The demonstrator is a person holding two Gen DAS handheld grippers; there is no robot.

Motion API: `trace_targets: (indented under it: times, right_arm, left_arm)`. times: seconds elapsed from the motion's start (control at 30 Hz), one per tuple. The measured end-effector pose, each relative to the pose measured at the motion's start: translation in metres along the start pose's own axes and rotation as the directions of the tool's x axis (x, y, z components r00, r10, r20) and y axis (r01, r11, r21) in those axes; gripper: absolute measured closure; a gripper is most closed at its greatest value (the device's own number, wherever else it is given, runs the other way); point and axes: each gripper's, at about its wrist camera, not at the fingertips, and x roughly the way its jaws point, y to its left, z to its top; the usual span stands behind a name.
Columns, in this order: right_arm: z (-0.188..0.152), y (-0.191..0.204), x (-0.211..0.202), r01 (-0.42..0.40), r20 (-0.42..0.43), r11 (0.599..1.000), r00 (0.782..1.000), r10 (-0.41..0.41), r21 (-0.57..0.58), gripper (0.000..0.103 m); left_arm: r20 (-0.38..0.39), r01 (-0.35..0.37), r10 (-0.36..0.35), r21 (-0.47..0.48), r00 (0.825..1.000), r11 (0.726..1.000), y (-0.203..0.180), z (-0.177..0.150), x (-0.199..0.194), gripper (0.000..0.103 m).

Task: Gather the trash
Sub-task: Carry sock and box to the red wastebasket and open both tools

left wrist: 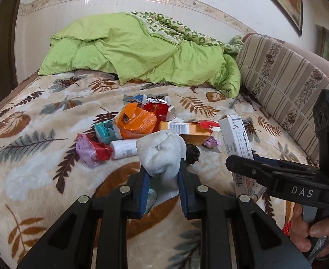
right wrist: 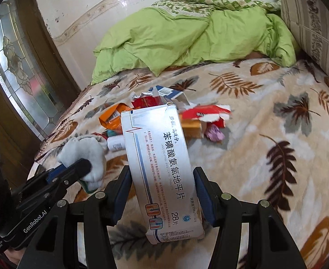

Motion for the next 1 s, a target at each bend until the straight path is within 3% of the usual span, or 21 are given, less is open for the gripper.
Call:
trace_targets:
  times: [0.4,0.67,0.83,1.0]
  right_arm:
    - [-0.02,-0.015,-0.04,0.001,0.037,0.997,0.999,-0.004,0.081,0.043]
    - [-0.035,-0.045,-0.11,-0.024,0.093,0.984,0.996,0.007,0.178,0.043]
    - [-0.053,-0.096,-0.178,0.019,0.157,0.957,0.985,-0.067,0.288,0.043]
    - [-0.085,-0.155,-0.242,0.137,0.179,0.907,0.958,-0.224,0.399,0.043]
  left_arm:
    - [-0.011,0.008,-0.008,0.035,1.0,0.999,-0.026,-0.013,-0.017,0.081]
    - [-0.004,0.115,-0.115,0.135,0.993,0.984,-0.086,-0.01,-0.037,0.081]
    - [-0.027,0.239,-0.239,0.223,0.971,0.945,-0.15,-0.007,-0.048,0.081]
    - [-0.098,0.401,-0.39,0.286,0.916,0.87,-0.223,-0.009,-0.053,0.081]
